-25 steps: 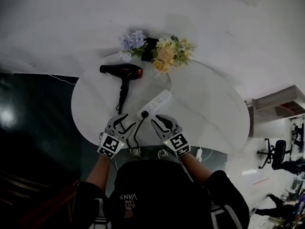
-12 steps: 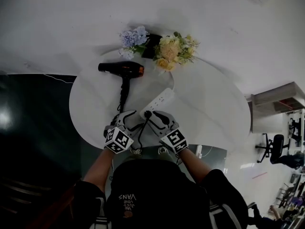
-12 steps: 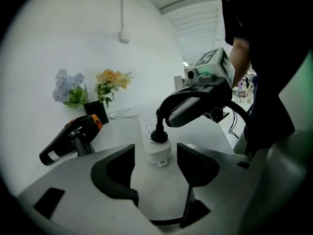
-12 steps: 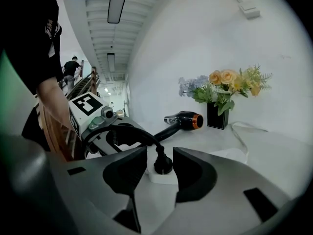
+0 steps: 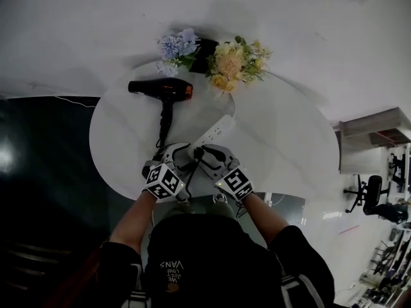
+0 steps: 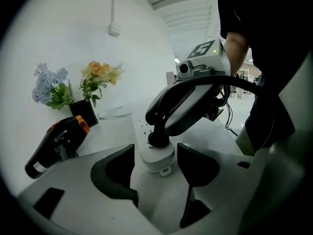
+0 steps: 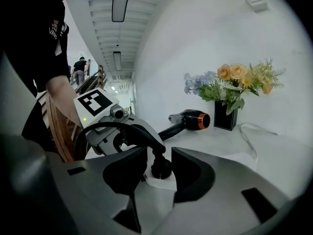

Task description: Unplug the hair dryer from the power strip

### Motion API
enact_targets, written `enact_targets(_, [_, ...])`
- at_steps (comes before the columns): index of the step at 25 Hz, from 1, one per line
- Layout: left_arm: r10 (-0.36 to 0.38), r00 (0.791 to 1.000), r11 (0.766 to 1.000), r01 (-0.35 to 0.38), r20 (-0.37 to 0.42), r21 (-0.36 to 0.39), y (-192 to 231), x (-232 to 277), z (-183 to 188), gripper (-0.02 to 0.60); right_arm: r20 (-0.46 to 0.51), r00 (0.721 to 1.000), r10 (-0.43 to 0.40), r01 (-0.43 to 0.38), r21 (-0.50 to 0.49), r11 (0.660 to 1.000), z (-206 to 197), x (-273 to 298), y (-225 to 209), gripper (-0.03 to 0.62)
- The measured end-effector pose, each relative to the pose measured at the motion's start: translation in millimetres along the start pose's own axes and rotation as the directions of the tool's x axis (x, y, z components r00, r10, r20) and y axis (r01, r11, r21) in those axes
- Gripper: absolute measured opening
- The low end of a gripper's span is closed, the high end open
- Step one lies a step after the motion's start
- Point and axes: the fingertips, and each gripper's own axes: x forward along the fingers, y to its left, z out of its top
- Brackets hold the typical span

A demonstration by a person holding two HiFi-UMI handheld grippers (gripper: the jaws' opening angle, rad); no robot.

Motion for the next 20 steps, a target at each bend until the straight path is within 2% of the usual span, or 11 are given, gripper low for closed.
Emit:
enact_targets(6, [-0.017, 1.000, 1.000, 0.017, -0.016, -0.002, -1, 11, -1, 0.275, -0.012, 1.000, -0.021, 0.021, -0.021, 1.000, -7, 2, -3, 0.149])
enact_targets(9, [-0.021, 1.000, 1.000, 0.020, -0.018, -0.002, 0, 13, -3, 0.275, -0.004, 1.000, -0.028, 0.028, -0.042, 0.999, -6, 3, -3, 0.107])
enact_targets(20, [-0.023, 1.000, 1.000, 0.023, -0.015, -0.001, 0, 13, -3, 0.267, -0.007, 0.999, -0.033, 0.032, -0.047, 0.998, -4, 1, -4, 0.094])
